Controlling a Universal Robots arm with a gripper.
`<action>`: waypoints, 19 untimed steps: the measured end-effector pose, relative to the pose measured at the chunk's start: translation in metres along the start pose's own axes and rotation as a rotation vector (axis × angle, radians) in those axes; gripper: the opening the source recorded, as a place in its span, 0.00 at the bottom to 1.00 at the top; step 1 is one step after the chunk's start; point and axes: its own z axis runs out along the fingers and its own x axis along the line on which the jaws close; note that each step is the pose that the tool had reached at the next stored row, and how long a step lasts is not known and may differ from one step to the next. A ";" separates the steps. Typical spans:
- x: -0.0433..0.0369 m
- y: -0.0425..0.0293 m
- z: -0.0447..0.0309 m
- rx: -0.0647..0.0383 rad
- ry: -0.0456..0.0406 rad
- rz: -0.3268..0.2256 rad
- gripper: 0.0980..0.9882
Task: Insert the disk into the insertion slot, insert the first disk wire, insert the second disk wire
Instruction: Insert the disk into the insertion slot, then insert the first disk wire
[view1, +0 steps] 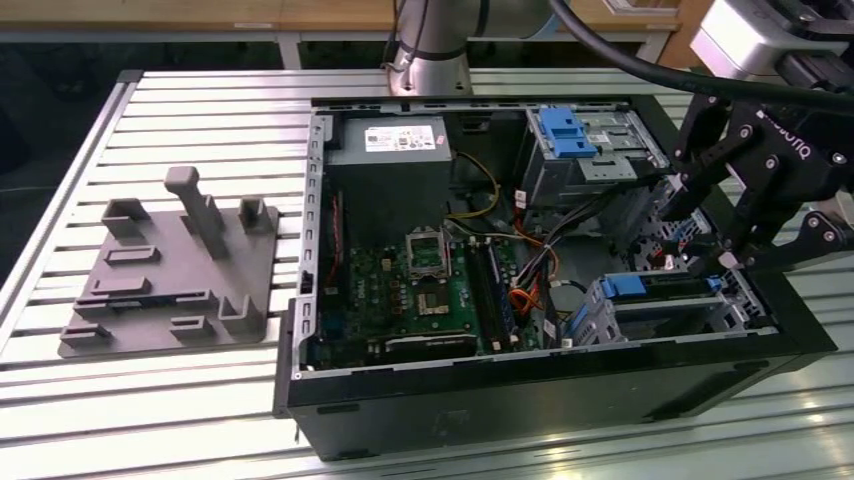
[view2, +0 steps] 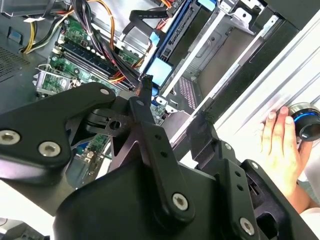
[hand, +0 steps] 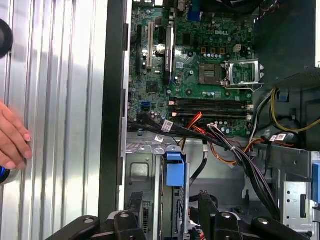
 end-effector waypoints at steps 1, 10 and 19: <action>0.0000 0.0000 0.0000 0.000 0.0007 0.000 0.52; 0.0000 0.0000 0.0000 0.000 0.0064 0.000 0.52; 0.0000 0.0000 0.0000 0.000 0.0122 -0.001 0.52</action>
